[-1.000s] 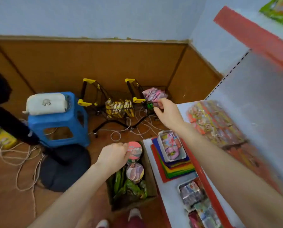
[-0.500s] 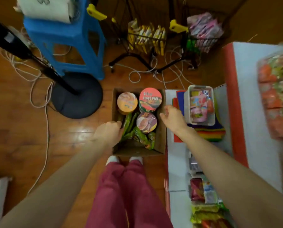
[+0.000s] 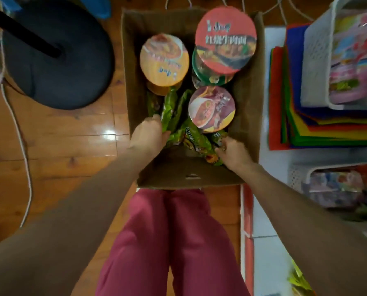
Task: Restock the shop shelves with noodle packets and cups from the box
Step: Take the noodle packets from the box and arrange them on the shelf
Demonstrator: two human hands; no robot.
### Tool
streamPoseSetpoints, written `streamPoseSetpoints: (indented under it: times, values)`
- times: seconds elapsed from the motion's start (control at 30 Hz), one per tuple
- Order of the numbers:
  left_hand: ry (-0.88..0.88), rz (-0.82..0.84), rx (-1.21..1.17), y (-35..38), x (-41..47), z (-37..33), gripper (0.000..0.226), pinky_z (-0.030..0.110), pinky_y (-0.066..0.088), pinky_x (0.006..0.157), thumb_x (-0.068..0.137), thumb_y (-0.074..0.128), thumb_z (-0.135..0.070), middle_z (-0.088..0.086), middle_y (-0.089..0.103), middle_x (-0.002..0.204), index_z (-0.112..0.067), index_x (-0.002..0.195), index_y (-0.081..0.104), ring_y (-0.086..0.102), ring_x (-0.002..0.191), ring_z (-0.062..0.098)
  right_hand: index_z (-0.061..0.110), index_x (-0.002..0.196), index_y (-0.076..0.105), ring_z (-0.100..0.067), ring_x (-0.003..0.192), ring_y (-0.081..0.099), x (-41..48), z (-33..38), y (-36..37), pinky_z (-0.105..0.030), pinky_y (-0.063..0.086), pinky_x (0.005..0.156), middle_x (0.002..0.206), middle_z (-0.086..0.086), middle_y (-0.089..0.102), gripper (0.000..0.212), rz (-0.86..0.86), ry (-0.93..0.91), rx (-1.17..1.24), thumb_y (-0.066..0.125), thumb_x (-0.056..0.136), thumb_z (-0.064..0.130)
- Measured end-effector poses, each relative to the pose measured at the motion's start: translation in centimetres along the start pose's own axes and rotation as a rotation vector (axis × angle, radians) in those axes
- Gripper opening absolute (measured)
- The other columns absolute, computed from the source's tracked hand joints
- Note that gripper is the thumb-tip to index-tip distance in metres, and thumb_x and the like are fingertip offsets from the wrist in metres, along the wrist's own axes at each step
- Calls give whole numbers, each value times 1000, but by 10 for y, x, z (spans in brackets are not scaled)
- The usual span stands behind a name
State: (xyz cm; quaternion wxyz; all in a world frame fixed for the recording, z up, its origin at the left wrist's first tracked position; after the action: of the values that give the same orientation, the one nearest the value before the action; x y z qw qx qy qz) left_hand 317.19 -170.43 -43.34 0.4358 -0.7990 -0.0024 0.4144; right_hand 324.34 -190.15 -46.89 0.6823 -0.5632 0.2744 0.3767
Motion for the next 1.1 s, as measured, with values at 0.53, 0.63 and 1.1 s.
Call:
streamPoseSetpoints:
  times: [0.53,0.63,1.1]
  values:
    - [54,-58,-42,62,101,22,22,43,48,80,94,48,-5,26,59,111,3,114,47,58,101,42,3,111,56,-36,109,57,103,8,84,-37,46,84,116,-19,60,21,46,-12,-321,53,91,11]
    - [65,-74,-61,55,93,24,21,44,47,81,94,48,-4,27,59,109,5,113,47,58,100,44,5,103,60,-35,105,59,92,10,85,-36,46,80,110,-18,62,15,36,-69,-378,50,91,8]
    - [79,-133,-124,-36,-8,-6,15,45,44,71,93,48,-2,30,61,103,6,105,48,57,95,48,4,101,63,-34,104,58,-20,25,1,-34,45,75,110,-16,61,17,-70,-124,-430,49,91,6]
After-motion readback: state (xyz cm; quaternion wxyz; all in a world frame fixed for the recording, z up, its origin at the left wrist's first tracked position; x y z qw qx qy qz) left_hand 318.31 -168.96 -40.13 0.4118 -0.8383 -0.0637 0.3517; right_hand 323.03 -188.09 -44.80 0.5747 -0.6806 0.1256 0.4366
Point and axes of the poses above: each hand's wrist, its own x-axis towards the middle knuckle, its own y-axis out of the palm, z = x × y, the point moved 2 cm from there along x, towards the middle knuckle
